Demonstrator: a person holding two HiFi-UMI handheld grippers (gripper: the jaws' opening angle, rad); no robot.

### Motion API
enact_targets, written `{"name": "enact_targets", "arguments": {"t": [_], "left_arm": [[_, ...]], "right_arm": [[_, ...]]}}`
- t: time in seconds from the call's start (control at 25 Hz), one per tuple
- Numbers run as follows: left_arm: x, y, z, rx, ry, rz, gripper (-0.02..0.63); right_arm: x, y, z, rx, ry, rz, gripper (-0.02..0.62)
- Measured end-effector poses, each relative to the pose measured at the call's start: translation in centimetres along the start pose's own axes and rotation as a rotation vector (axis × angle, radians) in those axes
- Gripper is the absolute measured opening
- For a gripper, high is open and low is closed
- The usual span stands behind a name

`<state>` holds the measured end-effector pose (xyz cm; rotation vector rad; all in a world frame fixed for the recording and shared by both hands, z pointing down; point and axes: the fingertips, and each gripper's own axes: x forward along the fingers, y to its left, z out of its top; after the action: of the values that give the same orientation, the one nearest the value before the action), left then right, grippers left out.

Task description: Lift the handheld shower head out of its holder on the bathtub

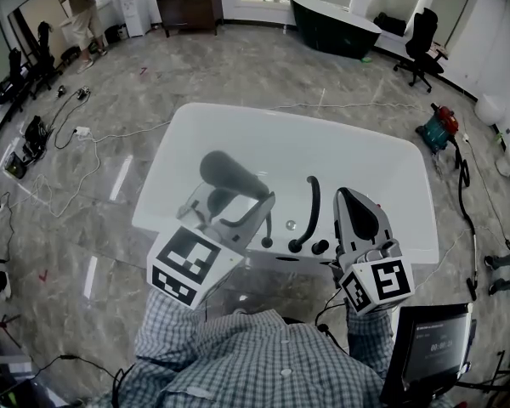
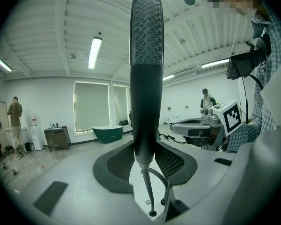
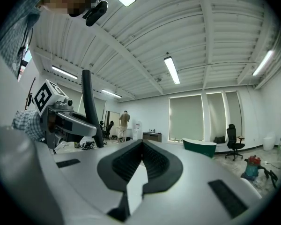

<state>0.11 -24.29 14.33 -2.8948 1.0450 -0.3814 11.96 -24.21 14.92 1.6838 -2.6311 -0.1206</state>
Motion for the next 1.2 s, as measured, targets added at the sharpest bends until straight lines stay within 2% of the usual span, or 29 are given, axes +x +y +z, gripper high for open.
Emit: {"name": "enact_targets", "arguments": {"t": [1.2], "left_arm": [[-0.59, -0.34, -0.12, -0.020, -0.010, -0.011, 0.126]], "right_arm": [[0.08, 0.81, -0.84, -0.001, 0.025, 0.011, 0.015]]}}
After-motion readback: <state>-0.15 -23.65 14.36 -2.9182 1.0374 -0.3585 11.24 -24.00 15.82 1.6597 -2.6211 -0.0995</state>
